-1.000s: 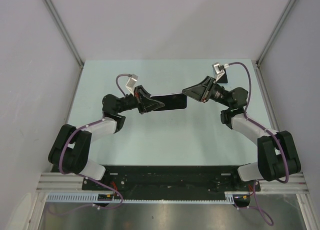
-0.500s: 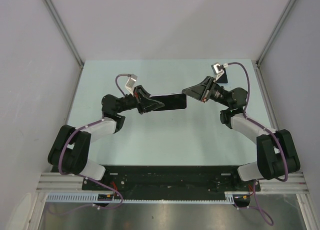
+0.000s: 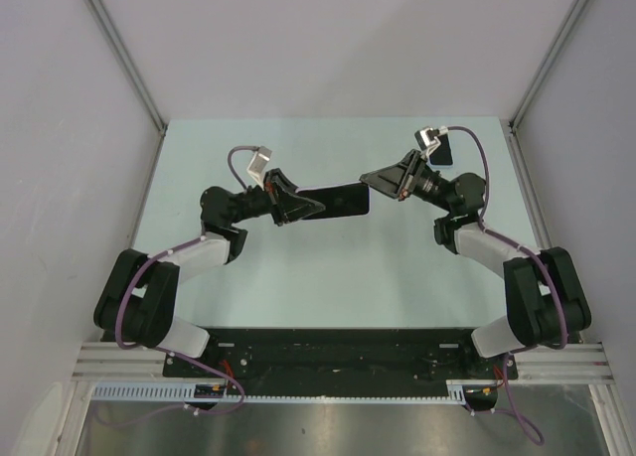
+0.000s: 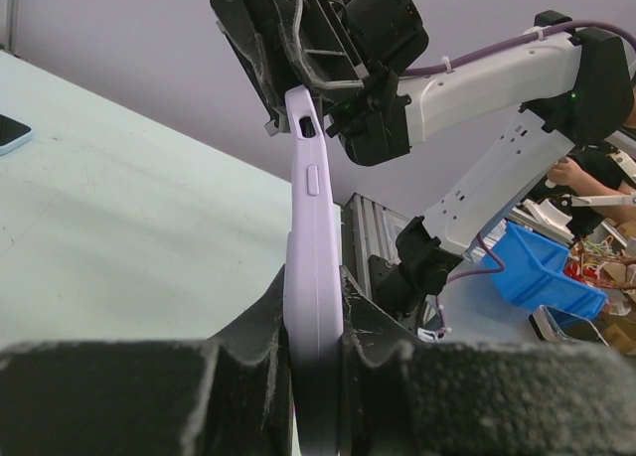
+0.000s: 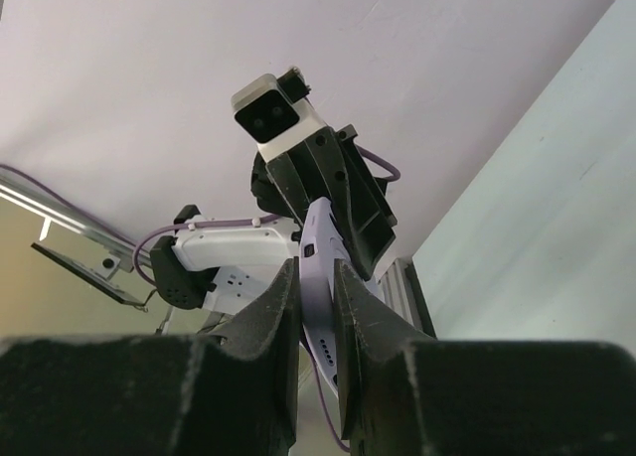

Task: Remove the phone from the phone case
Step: Remove the phone case from the phone.

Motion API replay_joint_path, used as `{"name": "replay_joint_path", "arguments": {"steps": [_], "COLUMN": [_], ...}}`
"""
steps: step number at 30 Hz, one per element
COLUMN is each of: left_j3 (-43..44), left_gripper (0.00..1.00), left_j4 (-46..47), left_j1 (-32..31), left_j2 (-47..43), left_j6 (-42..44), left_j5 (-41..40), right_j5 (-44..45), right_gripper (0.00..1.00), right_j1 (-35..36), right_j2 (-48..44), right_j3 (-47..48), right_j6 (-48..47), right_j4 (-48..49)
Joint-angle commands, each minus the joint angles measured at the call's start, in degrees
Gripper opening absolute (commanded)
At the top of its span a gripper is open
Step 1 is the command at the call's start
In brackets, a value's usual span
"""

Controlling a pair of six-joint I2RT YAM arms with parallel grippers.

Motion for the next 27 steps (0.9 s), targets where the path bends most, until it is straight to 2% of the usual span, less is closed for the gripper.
{"name": "replay_joint_path", "arguments": {"steps": [1,17,27], "left_j3": [0.85,0.15,0.06], "left_gripper": [0.00,0.00,0.00], "left_j4": [21.29,24.01,24.19], "left_j1": [-1.28,-1.37,-1.37], "left_j2": [-3.86,-5.35,-6.93], "left_j6": [1.45,1.54,2.51], "left_j5": [2.57,3.18,3.71], "right_j5": [2.62,2.53,2.89], "right_gripper": [0.04,0.00,0.00], "right_j1": [0.25,0.43,1.13], "right_j2": [1.86,6.17,6.52], "right_j3": [0.11,0.19,0.19], "right_j6": [1.15,3.70,1.69], "right_j4": [-1.26,0.06,-3.10]}}
